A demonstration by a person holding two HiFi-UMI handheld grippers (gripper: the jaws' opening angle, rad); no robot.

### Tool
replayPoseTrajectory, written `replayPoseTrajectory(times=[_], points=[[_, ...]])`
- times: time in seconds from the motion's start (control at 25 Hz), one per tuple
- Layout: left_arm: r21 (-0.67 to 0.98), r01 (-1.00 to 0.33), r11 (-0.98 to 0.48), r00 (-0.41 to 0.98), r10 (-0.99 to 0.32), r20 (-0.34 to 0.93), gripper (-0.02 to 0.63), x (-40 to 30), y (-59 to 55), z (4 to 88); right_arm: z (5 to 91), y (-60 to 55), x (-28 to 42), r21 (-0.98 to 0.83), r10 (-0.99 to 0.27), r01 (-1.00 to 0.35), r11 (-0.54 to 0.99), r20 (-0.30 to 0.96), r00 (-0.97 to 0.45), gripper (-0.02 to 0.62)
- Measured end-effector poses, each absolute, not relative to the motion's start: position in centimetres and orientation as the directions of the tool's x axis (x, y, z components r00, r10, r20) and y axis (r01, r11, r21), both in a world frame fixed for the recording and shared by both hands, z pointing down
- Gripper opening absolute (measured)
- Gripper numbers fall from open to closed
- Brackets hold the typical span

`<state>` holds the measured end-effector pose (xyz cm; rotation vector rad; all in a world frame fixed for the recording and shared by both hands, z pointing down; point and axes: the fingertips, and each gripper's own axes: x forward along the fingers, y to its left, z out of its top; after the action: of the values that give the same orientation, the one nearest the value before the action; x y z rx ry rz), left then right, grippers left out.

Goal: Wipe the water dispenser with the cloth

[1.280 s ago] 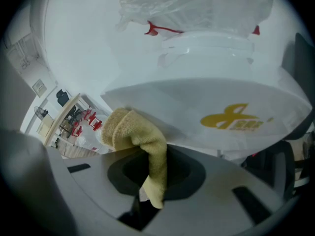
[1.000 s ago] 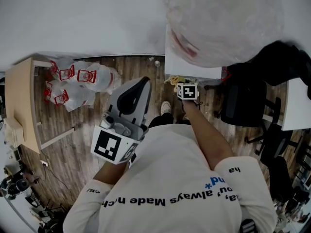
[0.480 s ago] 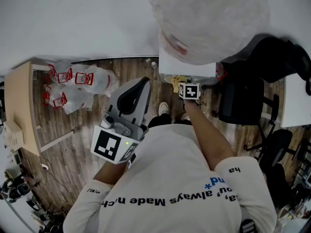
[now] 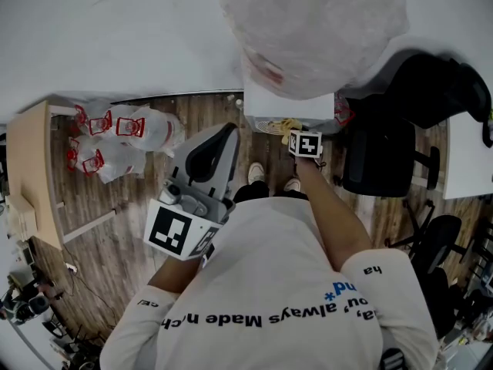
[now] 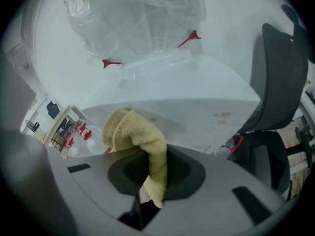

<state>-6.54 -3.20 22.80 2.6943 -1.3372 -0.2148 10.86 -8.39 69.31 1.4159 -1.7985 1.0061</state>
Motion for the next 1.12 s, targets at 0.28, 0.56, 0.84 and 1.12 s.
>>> replayPoseTrajectory(times=[0.28, 0.56, 0.84, 1.12], points=[[0.173, -0.777, -0.605, 0.603, -0.795, -0.072, 0.02, -5.1, -2.7, 22.6, 68.8, -8.3, 13.6, -0.184, -0.513, -0.978, 0.093, 0.833, -0.206, 0.06], [0.177, -0.773, -0.609, 0.607, -0.791, -0.07, 0.02, -3.8, -2.4, 22.6, 68.6, -8.3, 16.6, -0.167, -0.523, -0.983, 0.073, 0.833, -0.181, 0.06], [0.177, -0.771, -0.612, 0.61, -0.789, -0.072, 0.02, -2.6, -2.3, 22.4, 68.5, -8.2, 18.9, -0.152, -0.524, -0.986, 0.064, 0.836, -0.163, 0.06], [0.178, -0.771, -0.612, 0.611, -0.789, -0.068, 0.02, -1.4, -2.3, 22.5, 68.5, -8.2, 21.4, -0.138, -0.525, -0.989, 0.046, 0.839, -0.142, 0.06]])
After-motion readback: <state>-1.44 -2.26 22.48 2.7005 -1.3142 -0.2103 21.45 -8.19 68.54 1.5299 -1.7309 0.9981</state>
